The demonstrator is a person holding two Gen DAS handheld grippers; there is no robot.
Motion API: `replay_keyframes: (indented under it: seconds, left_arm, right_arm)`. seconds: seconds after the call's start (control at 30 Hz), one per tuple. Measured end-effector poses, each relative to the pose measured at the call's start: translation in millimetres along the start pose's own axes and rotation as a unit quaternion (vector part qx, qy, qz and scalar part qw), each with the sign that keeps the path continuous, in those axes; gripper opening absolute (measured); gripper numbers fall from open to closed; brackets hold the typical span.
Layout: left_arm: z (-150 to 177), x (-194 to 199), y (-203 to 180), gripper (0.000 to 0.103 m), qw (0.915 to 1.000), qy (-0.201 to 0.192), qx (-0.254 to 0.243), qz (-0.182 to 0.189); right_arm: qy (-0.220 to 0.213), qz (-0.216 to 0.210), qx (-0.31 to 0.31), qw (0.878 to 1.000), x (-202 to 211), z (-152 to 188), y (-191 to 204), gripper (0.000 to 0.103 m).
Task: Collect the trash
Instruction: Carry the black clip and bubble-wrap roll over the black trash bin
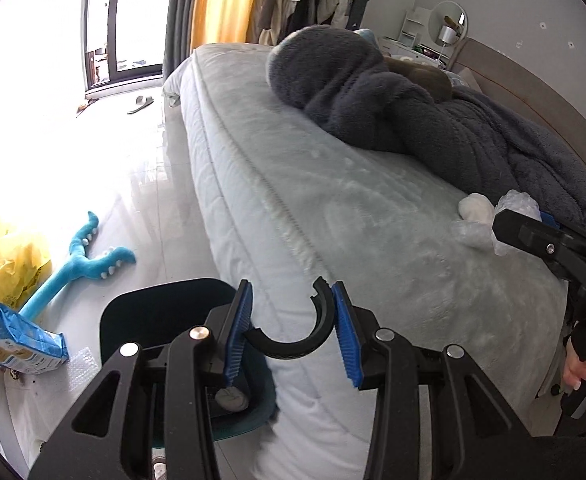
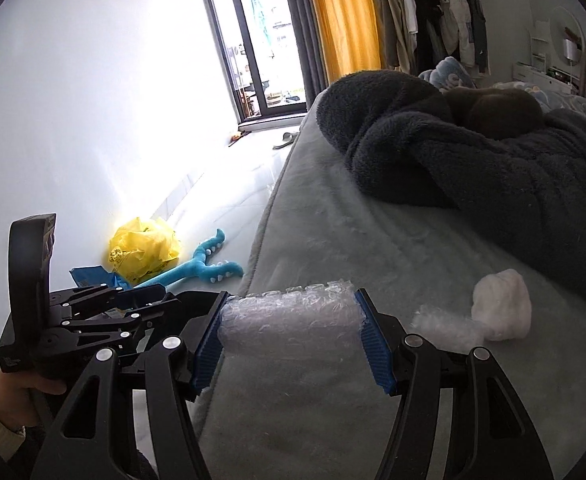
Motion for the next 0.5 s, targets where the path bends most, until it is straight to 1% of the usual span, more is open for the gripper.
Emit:
replay_keyframes:
  seconds: [0.33, 0.5]
  left_arm:
    - [10, 0, 58, 0.043, 0.9994, 0.009, 0.024, -0.025]
    - [24, -7, 84, 0.043, 0.9985, 0.024, 0.039, -0.031]
  right_arm:
    - [0.004, -0.025, 0.021, 0.999, -31, -17, 48, 0.062]
    - [0.006, -0.038, 0.035, 0.999, -48, -23, 75, 0.062]
Point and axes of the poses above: each gripper's, at about its wrist camera, not at the fingertips, and x roughly against the way its jaws point, y to its left, z to its underside, the point moved 7 cm from there along -x, roughly the way its jaws point, and after that the axes turned 1 degree about -z, right-handed, at the moved point
